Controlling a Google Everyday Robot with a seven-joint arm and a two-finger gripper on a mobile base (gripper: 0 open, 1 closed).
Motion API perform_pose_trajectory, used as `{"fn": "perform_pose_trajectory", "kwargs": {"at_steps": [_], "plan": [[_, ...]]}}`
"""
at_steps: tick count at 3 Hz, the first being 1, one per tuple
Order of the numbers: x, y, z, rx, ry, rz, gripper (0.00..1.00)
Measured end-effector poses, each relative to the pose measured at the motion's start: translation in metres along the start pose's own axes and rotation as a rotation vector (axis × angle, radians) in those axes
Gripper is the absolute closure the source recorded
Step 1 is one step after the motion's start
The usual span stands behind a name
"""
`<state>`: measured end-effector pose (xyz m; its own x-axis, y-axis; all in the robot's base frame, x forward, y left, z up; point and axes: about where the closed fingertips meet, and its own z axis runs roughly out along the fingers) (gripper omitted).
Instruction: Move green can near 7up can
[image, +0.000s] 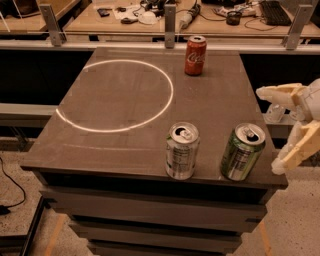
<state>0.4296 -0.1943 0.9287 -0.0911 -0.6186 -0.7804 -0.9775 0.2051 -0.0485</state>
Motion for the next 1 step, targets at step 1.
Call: {"fn": "perform_pose_trajectory", "kwargs": {"at_steps": [1], "plan": [[0.0003,-0.0009,-0.0050,0.006,-0.009,-0.006,0.00]]}}
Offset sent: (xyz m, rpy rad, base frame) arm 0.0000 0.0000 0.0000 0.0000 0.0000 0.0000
